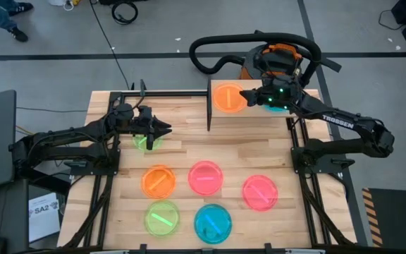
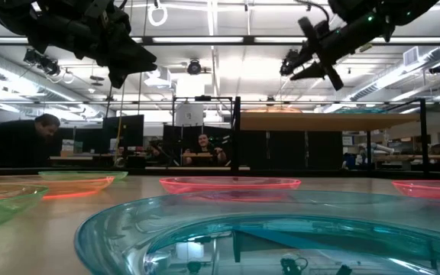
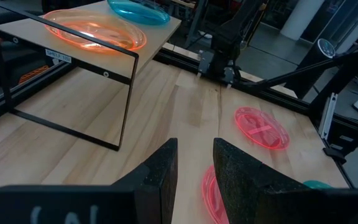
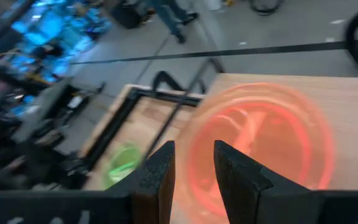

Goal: Place and stack plates onto a shelf
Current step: Stack the orange plate on top of the blue plate on the shelf

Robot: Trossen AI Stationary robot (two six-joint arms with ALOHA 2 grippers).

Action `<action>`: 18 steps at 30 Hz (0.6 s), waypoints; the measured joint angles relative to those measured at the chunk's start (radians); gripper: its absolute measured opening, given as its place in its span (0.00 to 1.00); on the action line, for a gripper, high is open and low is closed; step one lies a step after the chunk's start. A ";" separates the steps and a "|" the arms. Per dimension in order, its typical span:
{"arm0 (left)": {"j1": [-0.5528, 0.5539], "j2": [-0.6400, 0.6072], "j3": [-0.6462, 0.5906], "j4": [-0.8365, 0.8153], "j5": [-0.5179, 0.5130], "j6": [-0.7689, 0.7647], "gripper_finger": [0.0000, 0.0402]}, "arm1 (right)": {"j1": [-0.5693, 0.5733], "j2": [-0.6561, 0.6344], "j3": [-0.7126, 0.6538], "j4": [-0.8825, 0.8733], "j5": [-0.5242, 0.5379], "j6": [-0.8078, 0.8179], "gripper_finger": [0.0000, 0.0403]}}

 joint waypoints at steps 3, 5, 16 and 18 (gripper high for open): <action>0.000 0.000 0.000 0.000 0.000 0.000 0.27 | 0.029 -0.027 0.000 0.000 -0.030 0.000 0.29; 0.000 0.000 0.000 0.000 0.000 0.000 0.27 | 0.054 -0.040 0.000 0.000 -0.045 0.000 0.29; 0.000 0.000 0.000 0.000 0.000 -0.031 0.27 | 0.281 -0.046 0.000 -0.001 -0.077 0.000 0.29; 0.000 0.000 0.000 0.000 0.015 -0.065 0.27 | 0.328 -0.039 0.000 -0.002 -0.077 -0.001 0.29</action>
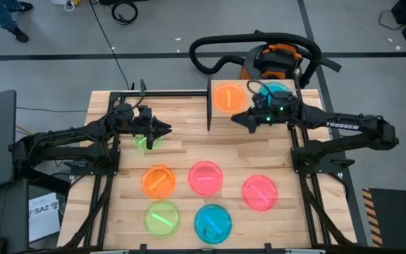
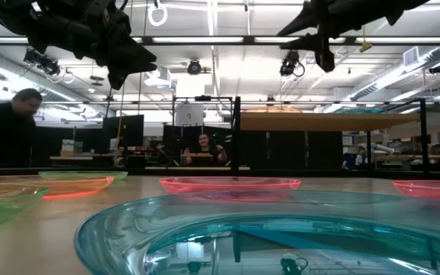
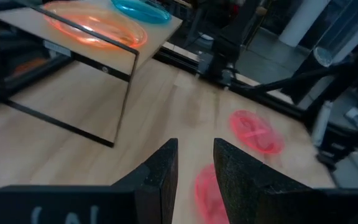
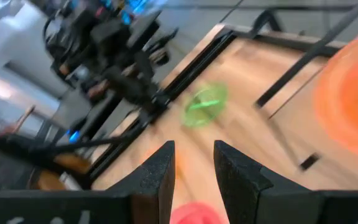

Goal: Place and stack plates onto a shelf
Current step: Stack the orange plate on top of the blue plate on the shelf

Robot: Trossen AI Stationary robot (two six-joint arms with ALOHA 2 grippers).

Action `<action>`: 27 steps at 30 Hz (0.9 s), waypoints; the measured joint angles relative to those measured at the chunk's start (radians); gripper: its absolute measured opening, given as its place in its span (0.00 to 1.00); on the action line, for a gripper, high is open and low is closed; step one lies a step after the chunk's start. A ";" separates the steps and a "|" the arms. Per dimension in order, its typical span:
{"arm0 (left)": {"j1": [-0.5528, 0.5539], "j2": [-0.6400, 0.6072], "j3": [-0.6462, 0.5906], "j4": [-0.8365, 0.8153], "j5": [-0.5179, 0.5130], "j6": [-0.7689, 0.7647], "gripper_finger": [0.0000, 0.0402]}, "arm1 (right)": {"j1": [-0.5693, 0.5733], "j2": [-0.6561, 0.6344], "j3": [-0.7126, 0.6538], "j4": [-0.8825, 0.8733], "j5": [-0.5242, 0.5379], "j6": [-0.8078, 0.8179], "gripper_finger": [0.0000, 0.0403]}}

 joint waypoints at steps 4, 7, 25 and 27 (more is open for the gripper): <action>-0.010 0.000 0.000 -0.017 0.117 -0.064 0.27 | 0.086 0.016 0.000 -0.001 0.000 -0.023 0.29; -0.047 0.000 0.001 -0.090 0.133 -0.106 0.27 | 0.138 0.031 0.000 0.002 0.001 -0.026 0.29; -0.284 0.000 0.001 -0.843 0.079 -0.458 0.27 | 0.318 0.179 0.000 0.009 0.041 -0.009 0.29; -0.292 0.000 0.001 -0.906 0.046 -0.488 0.27 | 0.323 0.199 0.000 0.026 0.041 -0.008 0.29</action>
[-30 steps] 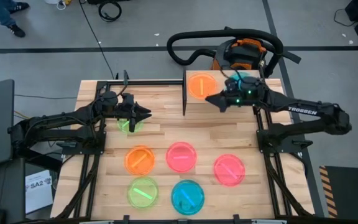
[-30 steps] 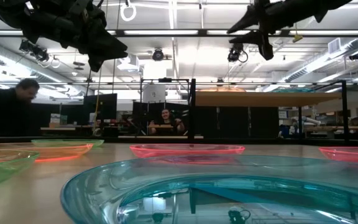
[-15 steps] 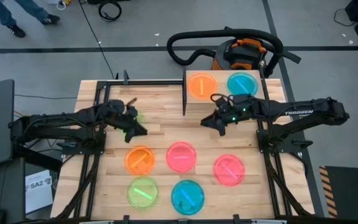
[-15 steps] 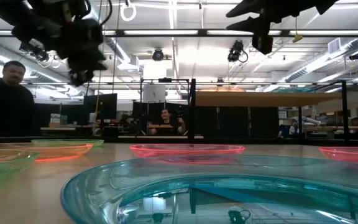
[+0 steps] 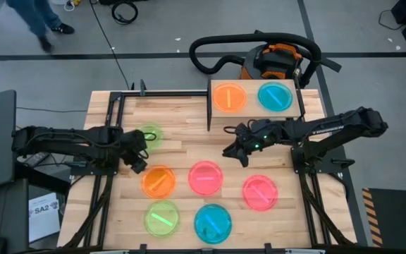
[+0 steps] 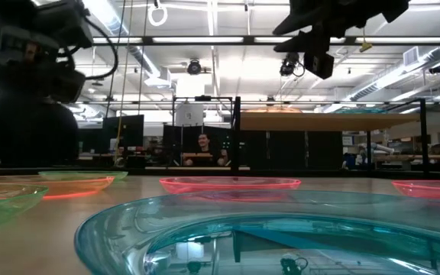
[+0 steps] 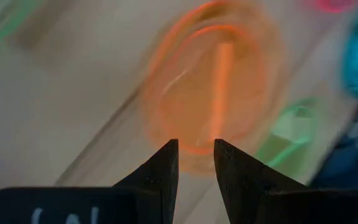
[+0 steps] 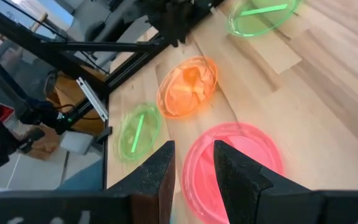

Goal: Place and stack plates onto a shelf
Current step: Stack the orange plate on top of the blue plate on the shelf

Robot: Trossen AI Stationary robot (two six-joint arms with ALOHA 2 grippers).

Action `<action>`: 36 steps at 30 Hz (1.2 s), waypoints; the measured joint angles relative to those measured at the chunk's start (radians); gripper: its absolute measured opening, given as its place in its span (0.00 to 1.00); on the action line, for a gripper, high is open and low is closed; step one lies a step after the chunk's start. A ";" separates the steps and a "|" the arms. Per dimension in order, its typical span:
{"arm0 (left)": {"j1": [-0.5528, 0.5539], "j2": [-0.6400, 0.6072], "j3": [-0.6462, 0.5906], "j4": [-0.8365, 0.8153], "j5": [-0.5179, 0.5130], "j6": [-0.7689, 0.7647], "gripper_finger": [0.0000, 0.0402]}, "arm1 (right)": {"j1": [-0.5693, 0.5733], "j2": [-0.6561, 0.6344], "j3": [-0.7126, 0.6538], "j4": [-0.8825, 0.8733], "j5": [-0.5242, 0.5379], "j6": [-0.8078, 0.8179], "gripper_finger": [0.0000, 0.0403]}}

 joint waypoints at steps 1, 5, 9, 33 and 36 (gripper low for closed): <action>-0.003 0.000 0.000 -0.027 -0.018 -0.010 0.27 | 0.001 0.011 0.000 0.010 0.000 0.000 0.29; -0.022 0.000 -0.001 -0.065 -0.082 -0.027 0.27 | 0.003 0.046 0.000 0.040 -0.004 0.000 0.29; -0.042 0.000 -0.001 -0.058 -0.145 -0.049 0.27 | 0.003 0.064 0.000 0.059 -0.004 0.000 0.29; -0.168 0.000 -0.199 0.265 -0.174 -0.269 0.27 | 0.002 0.059 0.000 0.077 -0.005 -0.003 0.29; -0.169 0.000 -0.213 0.279 -0.174 -0.293 0.27 | 0.002 0.059 0.000 0.078 -0.005 -0.003 0.29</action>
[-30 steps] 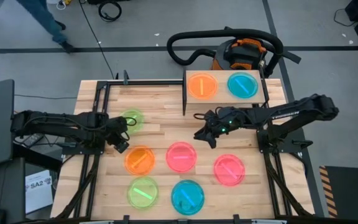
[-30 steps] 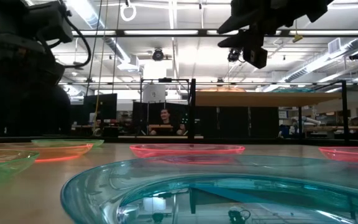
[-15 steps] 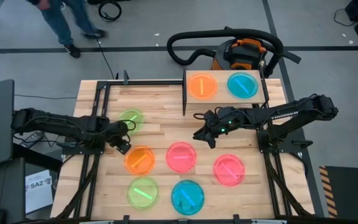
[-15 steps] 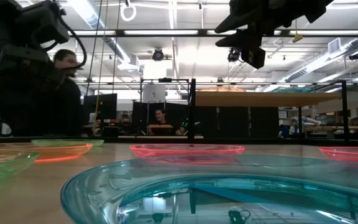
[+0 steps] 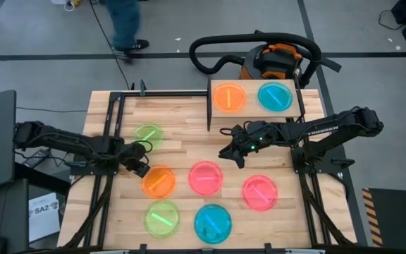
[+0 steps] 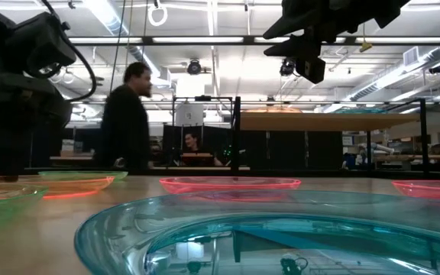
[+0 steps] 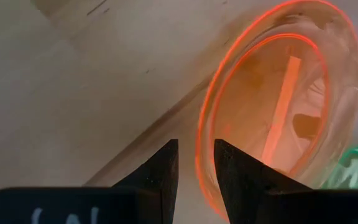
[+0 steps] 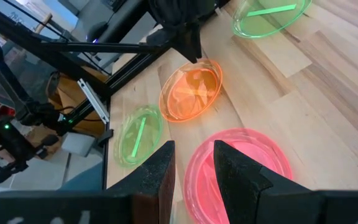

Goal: Place and stack plates onto a shelf
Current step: Stack the orange plate on top of the blue plate on the shelf

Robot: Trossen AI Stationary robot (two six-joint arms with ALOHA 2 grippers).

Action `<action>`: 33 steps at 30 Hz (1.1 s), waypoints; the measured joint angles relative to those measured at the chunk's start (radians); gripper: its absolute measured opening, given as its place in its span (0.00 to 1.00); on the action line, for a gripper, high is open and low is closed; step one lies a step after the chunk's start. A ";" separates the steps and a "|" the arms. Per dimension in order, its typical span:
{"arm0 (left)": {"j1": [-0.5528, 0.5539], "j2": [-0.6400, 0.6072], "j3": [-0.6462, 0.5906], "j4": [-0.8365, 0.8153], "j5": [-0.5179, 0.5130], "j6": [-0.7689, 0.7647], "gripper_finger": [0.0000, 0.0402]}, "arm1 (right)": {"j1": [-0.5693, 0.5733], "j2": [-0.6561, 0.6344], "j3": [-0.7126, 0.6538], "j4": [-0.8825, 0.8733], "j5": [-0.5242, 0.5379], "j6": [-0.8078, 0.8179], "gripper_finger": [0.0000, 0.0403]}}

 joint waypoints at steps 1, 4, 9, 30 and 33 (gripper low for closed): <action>0.000 0.000 -0.005 0.006 0.000 -0.001 0.27 | 0.000 0.000 0.000 0.000 0.000 0.000 0.29; 0.000 0.000 -0.029 0.042 0.003 -0.019 0.27 | 0.000 0.000 0.000 0.000 0.000 0.000 0.29; 0.001 -0.001 -0.045 0.077 0.021 -0.030 0.27 | 0.000 0.000 0.000 0.000 0.000 0.000 0.29; 0.000 0.000 -0.047 0.096 0.028 -0.041 0.03 | 0.000 0.000 0.000 0.003 0.001 0.000 0.29; 0.000 0.000 -0.047 0.096 0.027 -0.040 0.02 | 0.000 0.000 0.000 0.003 0.001 0.000 0.29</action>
